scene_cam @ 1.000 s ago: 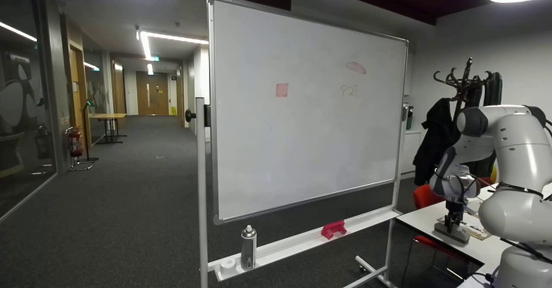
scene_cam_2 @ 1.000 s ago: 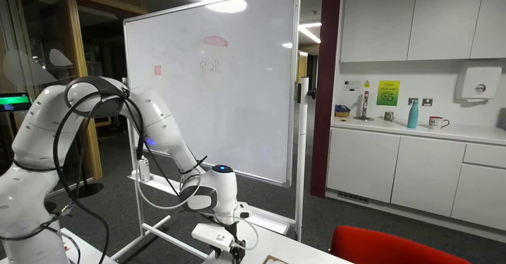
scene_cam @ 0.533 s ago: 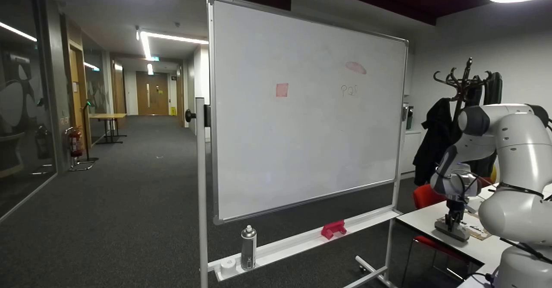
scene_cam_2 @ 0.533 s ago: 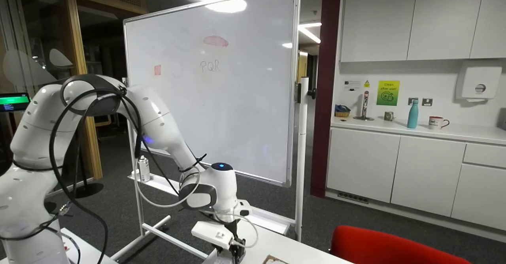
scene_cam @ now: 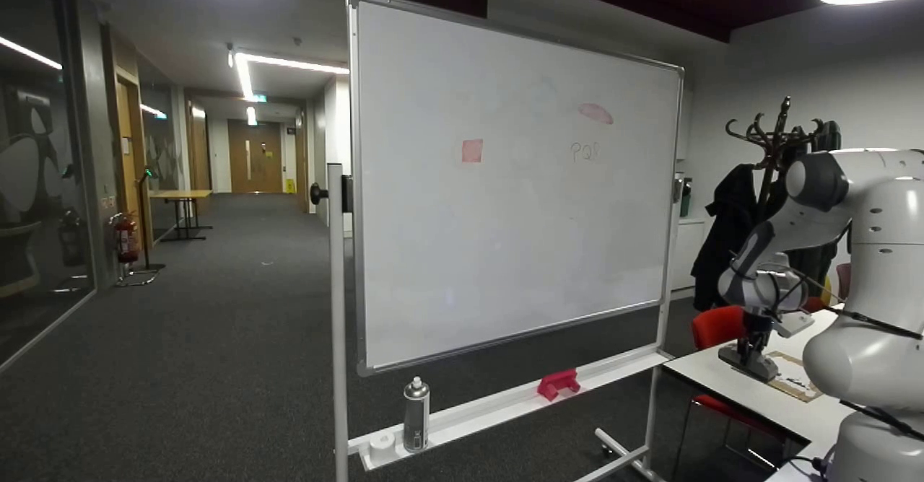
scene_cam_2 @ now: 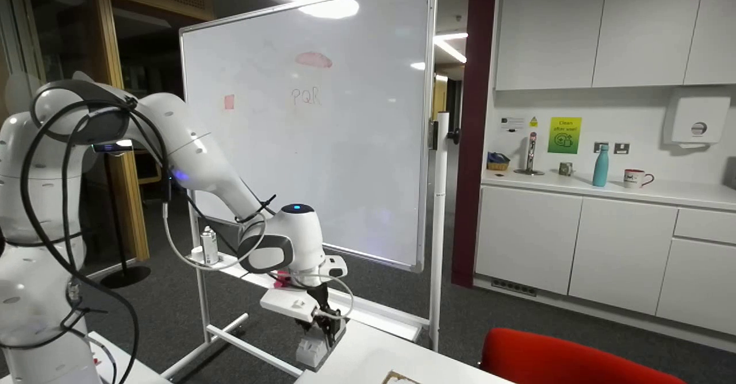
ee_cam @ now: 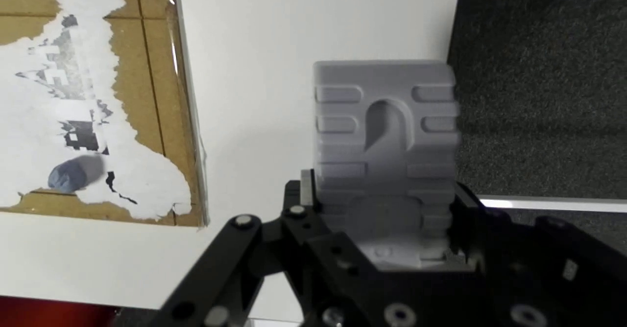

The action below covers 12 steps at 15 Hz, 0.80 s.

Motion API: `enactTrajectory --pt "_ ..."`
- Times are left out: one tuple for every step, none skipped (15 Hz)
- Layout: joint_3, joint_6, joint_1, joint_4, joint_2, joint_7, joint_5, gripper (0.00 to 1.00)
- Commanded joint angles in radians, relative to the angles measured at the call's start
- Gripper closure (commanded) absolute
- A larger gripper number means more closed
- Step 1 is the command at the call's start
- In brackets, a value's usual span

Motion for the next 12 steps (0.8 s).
enactTrajectory --pt "-0.047 -0.014 0.078 -0.136 -0.204 0.057 -0.034 0.65" --pt "-0.059 -0.017 0.101 -0.158 -0.243 0.071 -0.046 0.65" --pt "-0.071 -0.025 0.126 -0.182 -0.288 0.092 -0.063 0.65" --pt "-0.082 -0.032 0.148 -0.201 -0.323 0.117 -0.091 0.65" --pt "-0.091 -0.039 0.17 -0.224 -0.364 0.153 -0.128 0.65" --pt "-0.093 -0.05 0.186 -0.25 -0.409 0.192 -0.165 0.65" --pt "-0.091 -0.061 0.197 -0.273 -0.449 0.232 -0.203 0.65" --pt "-0.082 -0.072 0.206 -0.301 -0.493 0.279 -0.247 0.65" --pt "-0.073 -0.083 0.213 -0.324 -0.53 0.319 -0.283 0.65" --pt "-0.062 -0.098 0.216 -0.343 -0.563 0.358 -0.327 0.65" --pt "-0.05 -0.112 0.217 -0.355 -0.583 0.398 -0.375 0.65" --pt "-0.097 -0.09 0.246 -0.295 -0.489 0.349 -0.327 0.4"
